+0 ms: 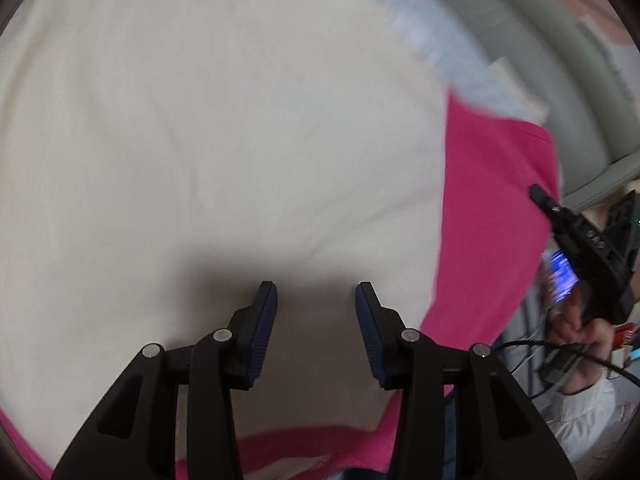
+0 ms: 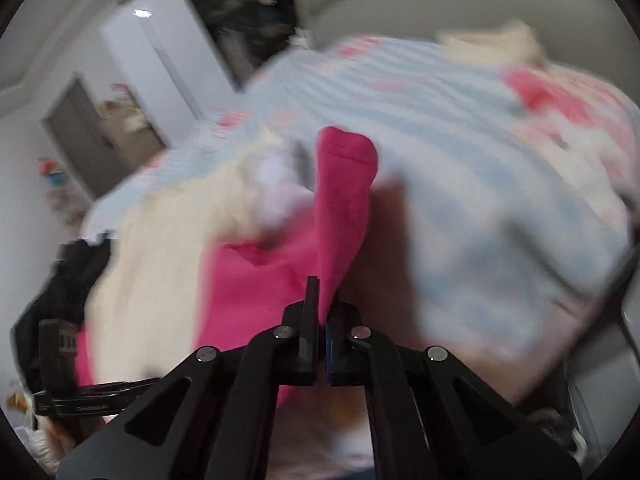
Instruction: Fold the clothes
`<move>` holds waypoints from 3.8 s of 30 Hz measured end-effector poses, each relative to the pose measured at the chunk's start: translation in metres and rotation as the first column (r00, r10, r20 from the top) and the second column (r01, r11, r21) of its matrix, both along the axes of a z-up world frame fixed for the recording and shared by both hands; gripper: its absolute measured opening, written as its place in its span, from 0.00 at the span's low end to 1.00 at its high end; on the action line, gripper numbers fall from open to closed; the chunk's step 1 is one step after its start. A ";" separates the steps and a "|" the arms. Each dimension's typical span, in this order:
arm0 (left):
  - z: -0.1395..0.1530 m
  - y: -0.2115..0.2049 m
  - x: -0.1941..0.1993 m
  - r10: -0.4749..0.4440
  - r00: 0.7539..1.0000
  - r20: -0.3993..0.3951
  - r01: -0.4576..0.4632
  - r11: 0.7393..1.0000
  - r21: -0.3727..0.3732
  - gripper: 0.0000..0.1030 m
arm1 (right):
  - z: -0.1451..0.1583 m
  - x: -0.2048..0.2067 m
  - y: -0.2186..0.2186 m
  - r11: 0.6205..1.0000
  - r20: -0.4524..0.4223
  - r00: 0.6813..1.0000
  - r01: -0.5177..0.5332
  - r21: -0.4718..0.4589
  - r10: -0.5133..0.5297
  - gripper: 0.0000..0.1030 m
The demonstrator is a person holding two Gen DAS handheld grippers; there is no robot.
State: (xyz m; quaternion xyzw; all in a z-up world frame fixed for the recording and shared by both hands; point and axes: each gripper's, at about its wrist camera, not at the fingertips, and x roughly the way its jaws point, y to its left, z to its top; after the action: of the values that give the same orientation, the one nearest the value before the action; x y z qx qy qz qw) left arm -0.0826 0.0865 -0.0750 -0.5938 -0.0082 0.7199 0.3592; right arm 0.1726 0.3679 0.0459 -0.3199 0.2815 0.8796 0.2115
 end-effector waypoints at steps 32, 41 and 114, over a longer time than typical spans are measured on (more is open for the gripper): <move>0.017 -0.056 -0.020 0.211 0.975 0.065 -0.221 0.945 0.242 0.55 | -0.029 -0.069 -0.162 0.864 0.048 0.864 -0.496 -0.088 0.501 0.26; 0.050 -0.036 -0.015 0.251 0.933 -0.256 -0.245 0.968 0.054 0.05 | -0.062 -0.075 -0.157 0.885 0.154 0.874 -0.439 -0.156 0.461 0.26; 0.038 0.009 0.011 0.115 0.993 -0.007 -0.113 0.980 0.167 0.02 | -0.061 -0.052 -0.129 0.885 0.115 0.919 -0.319 -0.339 0.376 0.25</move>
State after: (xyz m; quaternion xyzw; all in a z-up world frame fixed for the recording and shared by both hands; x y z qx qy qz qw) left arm -0.0718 0.0953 -0.0366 -0.5543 -0.0991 0.7411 0.3657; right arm 0.1208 0.2390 -0.0155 -0.4718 0.3354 0.8152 0.0206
